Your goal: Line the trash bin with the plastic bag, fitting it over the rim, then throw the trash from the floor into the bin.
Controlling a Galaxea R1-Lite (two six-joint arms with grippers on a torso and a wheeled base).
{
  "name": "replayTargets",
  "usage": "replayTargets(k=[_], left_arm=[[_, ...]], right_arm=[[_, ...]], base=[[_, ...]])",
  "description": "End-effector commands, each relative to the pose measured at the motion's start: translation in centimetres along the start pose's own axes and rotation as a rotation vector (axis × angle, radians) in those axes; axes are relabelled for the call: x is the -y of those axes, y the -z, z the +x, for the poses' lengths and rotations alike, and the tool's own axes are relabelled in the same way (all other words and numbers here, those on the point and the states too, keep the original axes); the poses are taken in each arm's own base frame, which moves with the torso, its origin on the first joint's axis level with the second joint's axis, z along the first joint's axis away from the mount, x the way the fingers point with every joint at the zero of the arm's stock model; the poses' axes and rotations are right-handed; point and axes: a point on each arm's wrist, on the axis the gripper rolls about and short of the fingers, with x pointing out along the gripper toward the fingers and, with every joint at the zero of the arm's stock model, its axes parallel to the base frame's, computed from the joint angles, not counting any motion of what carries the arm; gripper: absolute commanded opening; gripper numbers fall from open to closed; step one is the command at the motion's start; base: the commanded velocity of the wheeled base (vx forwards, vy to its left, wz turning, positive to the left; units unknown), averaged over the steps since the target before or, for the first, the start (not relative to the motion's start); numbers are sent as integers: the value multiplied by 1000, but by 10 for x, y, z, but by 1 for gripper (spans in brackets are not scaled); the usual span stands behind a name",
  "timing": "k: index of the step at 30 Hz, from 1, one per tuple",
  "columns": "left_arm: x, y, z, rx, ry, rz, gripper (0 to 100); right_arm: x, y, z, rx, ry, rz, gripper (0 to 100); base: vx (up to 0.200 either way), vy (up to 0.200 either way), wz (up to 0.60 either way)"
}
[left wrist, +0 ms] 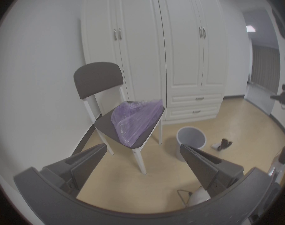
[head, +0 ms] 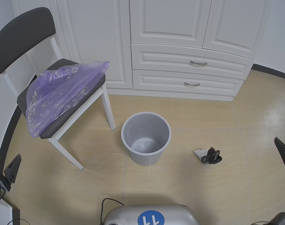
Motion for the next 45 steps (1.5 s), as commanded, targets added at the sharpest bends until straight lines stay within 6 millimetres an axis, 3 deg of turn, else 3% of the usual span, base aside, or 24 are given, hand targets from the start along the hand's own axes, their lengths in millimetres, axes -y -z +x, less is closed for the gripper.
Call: replayTargets(k=[1, 3, 5, 8, 9, 11, 15, 19, 23, 31, 38, 45], left_arm=[[-4, -12, 58, -204, -10, 138, 100], [-4, -15, 64, -216, -4, 163, 100], [-4, -25, 90, -253, 30, 237, 100], [-2, -34, 121, -298, 36, 286, 100], [-2, -35, 123, -300, 33, 287, 100], [6, -43, 149, -340, -18, 342, 100], [21, -45, 171, -396, -116, 419, 100], [27, -41, 188, -447, -169, 527, 100], [32, -45, 197, -458, -202, 573, 100], [40, -40, 210, -480, -201, 597, 100], [42, -50, 231, -472, -250, 609, 100], [47, -48, 248, -486, -243, 618, 100]], right_arm=[[-18, -3, 74, -133, -39, 10, 100], [-23, -6, 85, -126, -33, 23, 100], [-39, -11, 110, -106, -38, 58, 100], [-44, -4, 120, -119, -56, 62, 100], [-44, -3, 121, -120, -58, 62, 100], [-49, 0, 132, -120, -105, 106, 100], [-66, 10, 133, -138, -216, 162, 100], [-83, 29, 139, -211, -275, 173, 100], [-104, 41, 132, -217, -389, 295, 100], [-104, 75, 135, -265, -459, 253, 100], [-101, 74, 130, -173, -482, 254, 100], [-101, 73, 128, -153, -492, 253, 100]], base=[[0, 0, 0], [0, 0, 0], [0, 0, 0], [0, 0, 0], [0, 0, 0], [0, 0, 0], [0, 0, 0], [0, 0, 0], [0, 0, 0], [0, 0, 0], [0, 0, 0], [0, 0, 0]])
